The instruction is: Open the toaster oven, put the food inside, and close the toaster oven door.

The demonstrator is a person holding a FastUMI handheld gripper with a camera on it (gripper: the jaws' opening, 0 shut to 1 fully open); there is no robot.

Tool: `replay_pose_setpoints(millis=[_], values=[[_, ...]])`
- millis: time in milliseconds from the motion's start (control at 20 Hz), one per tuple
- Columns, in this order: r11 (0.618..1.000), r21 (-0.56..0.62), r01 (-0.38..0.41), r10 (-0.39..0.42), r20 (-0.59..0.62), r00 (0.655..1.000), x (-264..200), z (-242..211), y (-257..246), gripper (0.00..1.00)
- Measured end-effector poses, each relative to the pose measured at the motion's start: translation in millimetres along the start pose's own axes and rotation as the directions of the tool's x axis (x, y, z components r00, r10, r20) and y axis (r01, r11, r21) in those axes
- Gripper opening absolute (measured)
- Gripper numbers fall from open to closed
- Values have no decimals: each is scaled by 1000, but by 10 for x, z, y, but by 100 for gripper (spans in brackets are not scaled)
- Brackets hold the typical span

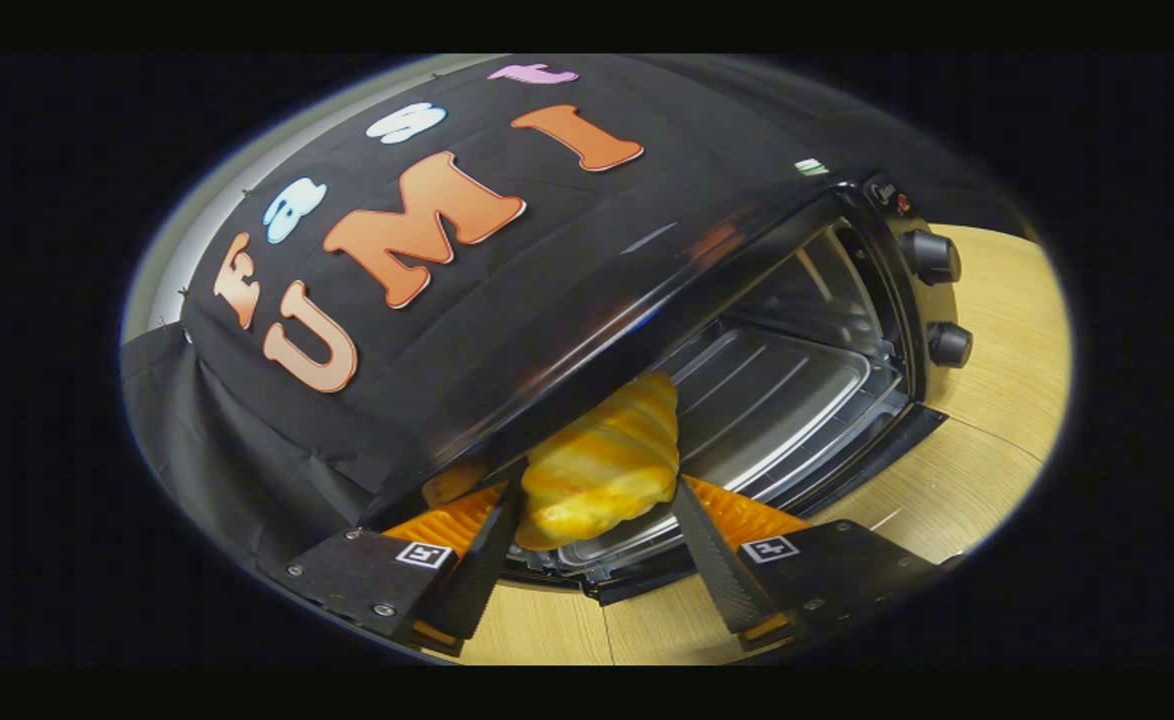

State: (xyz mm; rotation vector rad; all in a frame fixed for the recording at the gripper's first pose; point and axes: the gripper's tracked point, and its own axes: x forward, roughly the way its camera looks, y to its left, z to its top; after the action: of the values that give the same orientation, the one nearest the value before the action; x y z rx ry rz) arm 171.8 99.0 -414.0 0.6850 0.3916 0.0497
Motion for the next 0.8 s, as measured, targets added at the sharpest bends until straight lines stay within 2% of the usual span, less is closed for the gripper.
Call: replay_pose_setpoints(millis=[200,600,800], values=[[1000,-24,4,-3,18,1000,-203,9,25,98],[982,-189,8,-3,27,1000,-872,43,-70,98],[943,-329,53,-48,25,999,-1187,31,-322,98]])
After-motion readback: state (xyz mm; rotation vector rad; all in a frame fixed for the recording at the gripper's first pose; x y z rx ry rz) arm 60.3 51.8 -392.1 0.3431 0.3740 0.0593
